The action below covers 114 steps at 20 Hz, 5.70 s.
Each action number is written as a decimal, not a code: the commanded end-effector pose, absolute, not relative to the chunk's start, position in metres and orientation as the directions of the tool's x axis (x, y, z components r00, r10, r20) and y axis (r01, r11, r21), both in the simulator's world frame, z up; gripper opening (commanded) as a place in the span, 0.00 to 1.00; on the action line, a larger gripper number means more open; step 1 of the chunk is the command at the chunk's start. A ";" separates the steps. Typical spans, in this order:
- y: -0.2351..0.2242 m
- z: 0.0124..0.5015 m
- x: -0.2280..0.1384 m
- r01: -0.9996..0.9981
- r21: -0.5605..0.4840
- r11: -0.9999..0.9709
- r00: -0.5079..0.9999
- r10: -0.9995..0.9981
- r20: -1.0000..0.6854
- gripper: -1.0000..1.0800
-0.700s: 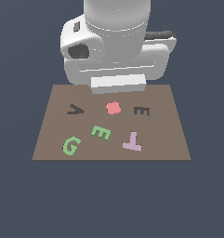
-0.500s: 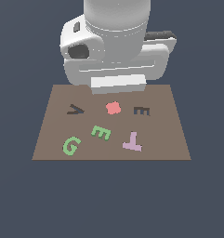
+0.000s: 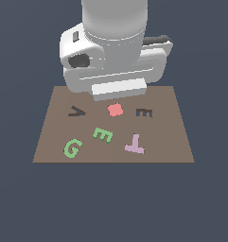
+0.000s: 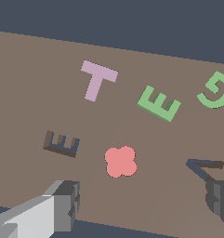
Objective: Insert a designated object into the corresponding slot on a board.
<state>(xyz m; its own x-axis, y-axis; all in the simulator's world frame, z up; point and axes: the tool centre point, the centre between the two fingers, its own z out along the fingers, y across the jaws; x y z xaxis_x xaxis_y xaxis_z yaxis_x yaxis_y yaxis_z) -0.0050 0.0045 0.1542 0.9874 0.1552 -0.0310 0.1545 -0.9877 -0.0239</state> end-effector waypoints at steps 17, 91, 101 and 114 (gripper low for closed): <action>-0.025 0.104 0.023 0.619 -0.018 -0.786 0.785 0.619 -0.013 0.96; 0.041 0.035 0.026 0.973 0.000 -0.230 0.230 0.973 -0.001 0.00; 0.102 0.039 -0.016 0.991 0.000 -0.134 0.134 0.991 -0.001 0.00; 0.112 0.030 -0.023 0.993 -0.001 -0.117 0.117 0.993 -0.001 0.00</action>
<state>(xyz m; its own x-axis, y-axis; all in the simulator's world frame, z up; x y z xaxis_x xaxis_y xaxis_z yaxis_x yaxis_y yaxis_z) -0.0232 0.1120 0.0329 0.1176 0.9931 -0.0010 0.9931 -0.1176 -0.0006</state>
